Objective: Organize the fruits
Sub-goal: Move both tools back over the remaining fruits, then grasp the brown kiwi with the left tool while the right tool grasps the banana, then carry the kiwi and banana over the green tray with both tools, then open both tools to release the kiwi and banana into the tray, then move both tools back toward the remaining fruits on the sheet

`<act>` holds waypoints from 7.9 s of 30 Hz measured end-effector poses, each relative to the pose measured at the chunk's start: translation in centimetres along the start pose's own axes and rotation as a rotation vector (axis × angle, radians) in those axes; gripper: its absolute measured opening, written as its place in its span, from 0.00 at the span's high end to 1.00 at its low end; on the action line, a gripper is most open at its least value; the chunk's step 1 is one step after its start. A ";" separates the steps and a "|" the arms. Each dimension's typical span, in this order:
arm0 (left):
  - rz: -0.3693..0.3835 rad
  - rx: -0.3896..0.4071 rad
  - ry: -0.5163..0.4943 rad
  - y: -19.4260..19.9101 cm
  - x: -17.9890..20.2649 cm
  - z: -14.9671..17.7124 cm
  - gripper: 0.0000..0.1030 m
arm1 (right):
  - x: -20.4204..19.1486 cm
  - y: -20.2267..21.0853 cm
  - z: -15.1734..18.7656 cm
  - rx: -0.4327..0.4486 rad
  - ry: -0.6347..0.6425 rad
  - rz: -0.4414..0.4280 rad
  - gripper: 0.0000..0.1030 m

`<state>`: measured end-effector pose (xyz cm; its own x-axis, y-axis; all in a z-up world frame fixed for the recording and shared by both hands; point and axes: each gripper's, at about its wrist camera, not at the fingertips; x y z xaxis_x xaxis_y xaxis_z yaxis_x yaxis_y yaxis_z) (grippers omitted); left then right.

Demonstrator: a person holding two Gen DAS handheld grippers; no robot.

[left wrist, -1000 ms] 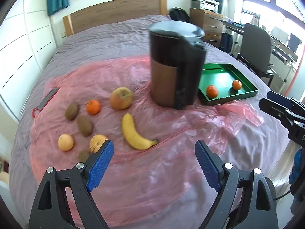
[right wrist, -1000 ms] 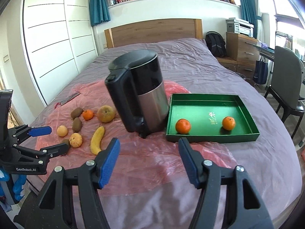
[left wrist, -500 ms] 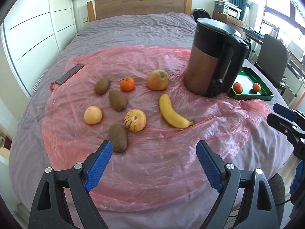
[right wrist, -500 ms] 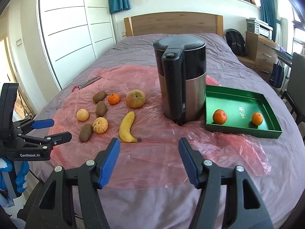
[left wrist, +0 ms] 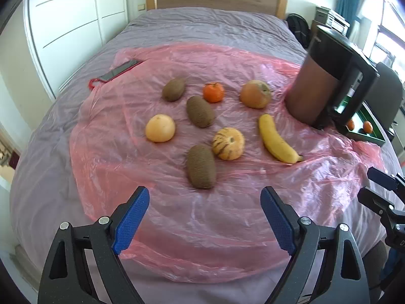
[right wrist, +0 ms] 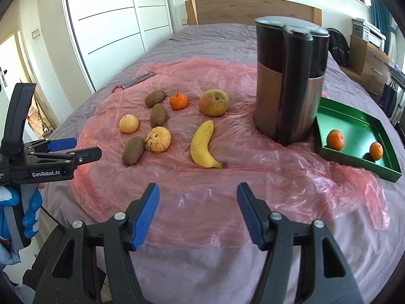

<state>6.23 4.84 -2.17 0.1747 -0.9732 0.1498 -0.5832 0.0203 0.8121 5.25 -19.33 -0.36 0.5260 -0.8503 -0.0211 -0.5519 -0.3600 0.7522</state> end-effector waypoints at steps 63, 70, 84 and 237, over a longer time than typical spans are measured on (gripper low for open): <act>0.027 -0.071 0.095 -7.2 -1.7 -2.5 0.66 | 1.6 -12.1 -5.8 -0.134 -0.041 -0.105 0.82; 0.030 -0.038 0.082 -4.0 -1.6 -1.6 0.66 | 1.4 -8.5 -4.6 -0.112 -0.054 -0.107 0.82; 0.117 -0.011 -0.020 1.2 2.9 -0.5 0.66 | 4.4 -1.0 -0.4 -0.052 -0.121 -0.040 0.82; 0.007 0.075 0.010 -0.5 -1.5 0.3 0.25 | 2.4 2.6 0.7 -0.047 -0.116 0.094 0.00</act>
<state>6.03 6.25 -3.01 0.1776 -0.9708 0.1613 -0.6420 0.0100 0.7666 4.64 -22.54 1.09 0.3939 -0.9189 -0.0227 -0.5632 -0.2608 0.7841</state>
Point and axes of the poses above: each gripper's, at about its wrist camera, not at the fingertips, and y roughly against the way its jaws point, x to its right, z to its underside, and after that the axes turned 9 degrees about y, right-handed
